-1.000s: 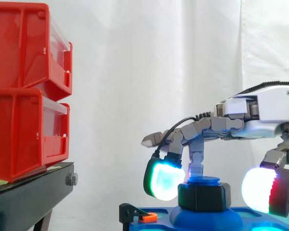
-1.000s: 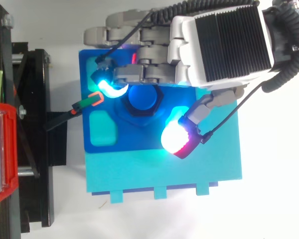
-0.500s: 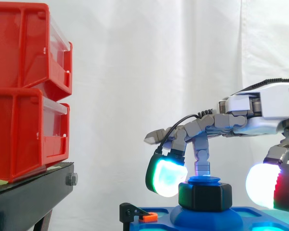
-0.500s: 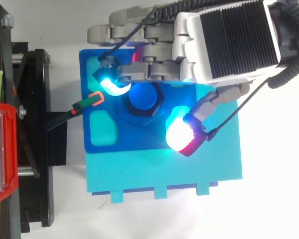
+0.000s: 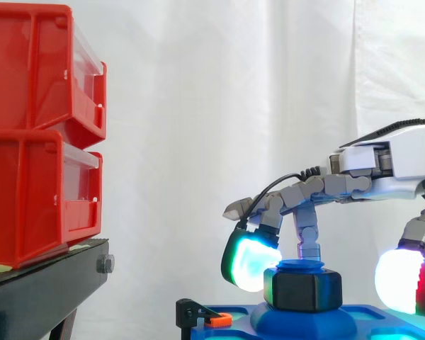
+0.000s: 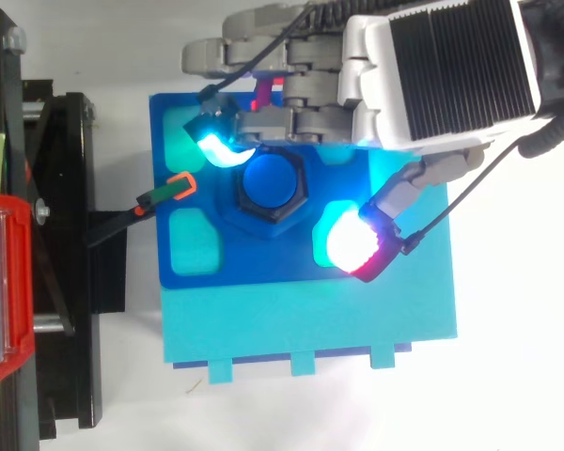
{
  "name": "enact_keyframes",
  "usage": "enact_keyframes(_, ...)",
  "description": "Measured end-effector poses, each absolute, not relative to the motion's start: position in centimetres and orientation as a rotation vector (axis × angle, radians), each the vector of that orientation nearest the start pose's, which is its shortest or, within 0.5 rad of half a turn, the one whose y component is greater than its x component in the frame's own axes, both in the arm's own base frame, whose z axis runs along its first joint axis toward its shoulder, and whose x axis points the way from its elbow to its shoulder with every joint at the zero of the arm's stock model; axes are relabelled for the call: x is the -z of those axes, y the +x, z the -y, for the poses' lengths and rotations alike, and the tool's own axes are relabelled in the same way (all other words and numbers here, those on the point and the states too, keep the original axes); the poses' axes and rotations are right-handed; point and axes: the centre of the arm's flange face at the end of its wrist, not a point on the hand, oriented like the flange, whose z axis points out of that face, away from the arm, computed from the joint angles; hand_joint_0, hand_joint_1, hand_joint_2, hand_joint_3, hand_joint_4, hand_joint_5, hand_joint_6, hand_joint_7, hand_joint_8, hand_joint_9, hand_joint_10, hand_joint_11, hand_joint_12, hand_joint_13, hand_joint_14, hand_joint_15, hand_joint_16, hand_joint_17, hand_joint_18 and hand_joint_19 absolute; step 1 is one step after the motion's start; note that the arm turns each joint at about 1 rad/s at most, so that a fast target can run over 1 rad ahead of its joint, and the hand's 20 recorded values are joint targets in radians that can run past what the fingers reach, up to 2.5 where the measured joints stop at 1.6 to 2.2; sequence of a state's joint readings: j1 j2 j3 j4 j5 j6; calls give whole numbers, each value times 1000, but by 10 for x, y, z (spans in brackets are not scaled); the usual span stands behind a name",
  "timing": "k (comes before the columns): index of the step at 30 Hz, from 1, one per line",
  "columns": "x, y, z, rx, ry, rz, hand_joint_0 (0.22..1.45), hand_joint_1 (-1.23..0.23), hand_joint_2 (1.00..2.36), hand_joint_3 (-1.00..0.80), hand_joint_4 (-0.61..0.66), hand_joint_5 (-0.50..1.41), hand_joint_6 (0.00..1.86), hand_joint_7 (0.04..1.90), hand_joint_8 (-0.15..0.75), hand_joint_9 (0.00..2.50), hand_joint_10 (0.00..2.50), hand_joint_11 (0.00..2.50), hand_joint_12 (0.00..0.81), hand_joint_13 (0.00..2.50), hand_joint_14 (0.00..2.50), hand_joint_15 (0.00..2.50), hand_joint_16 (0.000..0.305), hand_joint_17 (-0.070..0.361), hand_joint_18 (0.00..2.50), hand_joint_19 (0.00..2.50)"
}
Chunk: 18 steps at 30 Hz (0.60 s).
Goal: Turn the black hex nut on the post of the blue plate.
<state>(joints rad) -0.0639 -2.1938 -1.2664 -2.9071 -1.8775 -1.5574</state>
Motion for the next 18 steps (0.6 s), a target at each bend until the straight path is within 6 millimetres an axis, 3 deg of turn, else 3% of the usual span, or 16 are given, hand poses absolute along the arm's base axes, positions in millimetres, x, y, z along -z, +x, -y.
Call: enact_keyframes(18, -290, 693, 151, -205, -173, -1647, 381, -449, 1000, -500, 474, -198, 501, 914, 211, 39, 1845, 0, 199, 51, 2, 163, 37, 83, 63, 192)
